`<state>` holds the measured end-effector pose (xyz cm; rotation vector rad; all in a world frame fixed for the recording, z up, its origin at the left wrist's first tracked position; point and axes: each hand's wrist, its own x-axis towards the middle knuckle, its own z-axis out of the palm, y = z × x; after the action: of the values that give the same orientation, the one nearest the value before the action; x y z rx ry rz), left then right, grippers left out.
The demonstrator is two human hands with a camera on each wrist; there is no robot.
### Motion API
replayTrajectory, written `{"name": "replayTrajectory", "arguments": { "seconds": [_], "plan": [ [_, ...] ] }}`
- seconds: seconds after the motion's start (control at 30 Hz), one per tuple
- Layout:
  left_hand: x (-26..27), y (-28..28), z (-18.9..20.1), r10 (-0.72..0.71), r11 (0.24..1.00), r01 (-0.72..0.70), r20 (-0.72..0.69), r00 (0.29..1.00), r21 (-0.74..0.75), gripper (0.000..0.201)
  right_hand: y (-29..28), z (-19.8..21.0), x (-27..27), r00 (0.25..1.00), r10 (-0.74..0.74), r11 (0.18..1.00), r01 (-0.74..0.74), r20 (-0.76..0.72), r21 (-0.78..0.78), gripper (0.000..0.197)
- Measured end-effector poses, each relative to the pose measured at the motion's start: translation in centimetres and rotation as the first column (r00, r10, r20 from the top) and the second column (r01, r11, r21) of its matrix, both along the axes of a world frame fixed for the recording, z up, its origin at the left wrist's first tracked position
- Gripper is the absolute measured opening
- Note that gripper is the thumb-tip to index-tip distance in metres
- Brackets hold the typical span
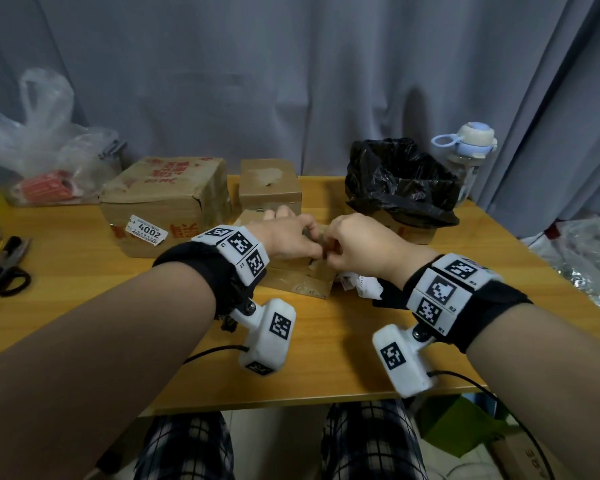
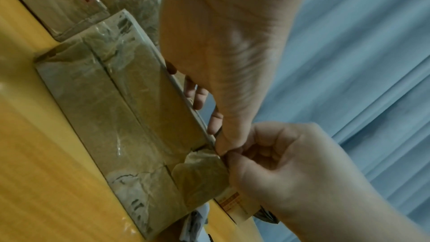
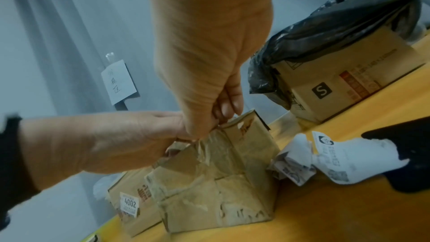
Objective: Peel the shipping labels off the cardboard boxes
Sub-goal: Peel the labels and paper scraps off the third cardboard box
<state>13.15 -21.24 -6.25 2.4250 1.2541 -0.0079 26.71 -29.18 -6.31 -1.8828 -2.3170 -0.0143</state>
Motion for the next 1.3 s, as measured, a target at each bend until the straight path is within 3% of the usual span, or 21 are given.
{"name": "replayTrajectory", "arguments": {
  "seconds": [0.2,0.27,0.37,0.6,0.73,0.83,0.9,1.0,1.13,1.3],
  "plan": [
    [0.1,0.1,0.0,-0.027,1.0,0.028,-0.02,0.999,0.004,0.033,0.1,-0.5,0.0,0.997,0.004,0.999,-0.002,-0.076,0.034,0.004],
    [0.0,0.2,-0.1,-0.033,0.999,0.033,-0.013,0.999,0.005,0.035,0.1,-0.8,0.1,0.993,0.0,0.999,0.007,-0.121,0.053,0.013],
    [0.0,0.1,-0.2,-0.041,0.999,0.042,-0.018,0.999,0.014,0.035,0.1,-1.4,0.2,0.989,-0.022,0.994,0.038,-0.146,0.107,0.006],
    [-0.1,0.0,-0.2,-0.054,0.998,0.054,-0.001,0.999,0.025,0.03,0.0,-2.0,0.3,0.97,-0.105,0.977,0.142,-0.218,0.161,0.013],
    [-0.2,-0.2,-0.3,-0.063,0.997,0.063,0.009,0.998,0.034,0.034,-0.1,-2.1,2.0,0.855,-0.252,0.937,0.332,-0.453,0.105,0.009],
    [-0.2,0.0,-0.2,-0.061,0.997,0.061,0.002,0.998,0.037,0.033,-0.7,-2.0,2.6,0.755,-0.243,0.951,0.31,-0.609,0.006,0.009],
    [-0.2,0.2,-0.3,-0.057,0.998,0.057,0.002,0.998,0.026,0.031,-1.1,-2.0,2.5,0.735,-0.219,0.965,0.26,-0.641,-0.032,0.013],
    [-0.2,0.3,-0.3,-0.057,0.998,0.057,0.005,0.998,0.018,0.029,-1.0,-1.5,2.1,0.823,-0.146,0.981,0.194,-0.549,0.029,0.019],
    [-0.2,0.2,-0.3,-0.051,0.998,0.05,0.014,0.999,0.026,0.031,-1.0,-0.6,1.3,0.981,0.001,0.995,0.019,-0.193,0.099,0.023],
    [-0.3,0.1,-0.4,-0.036,0.999,0.036,0.039,0.999,0.014,0.031,-0.7,0.1,0.4,0.991,0.026,0.999,-0.03,0.131,0.035,0.024]
  ]
}}
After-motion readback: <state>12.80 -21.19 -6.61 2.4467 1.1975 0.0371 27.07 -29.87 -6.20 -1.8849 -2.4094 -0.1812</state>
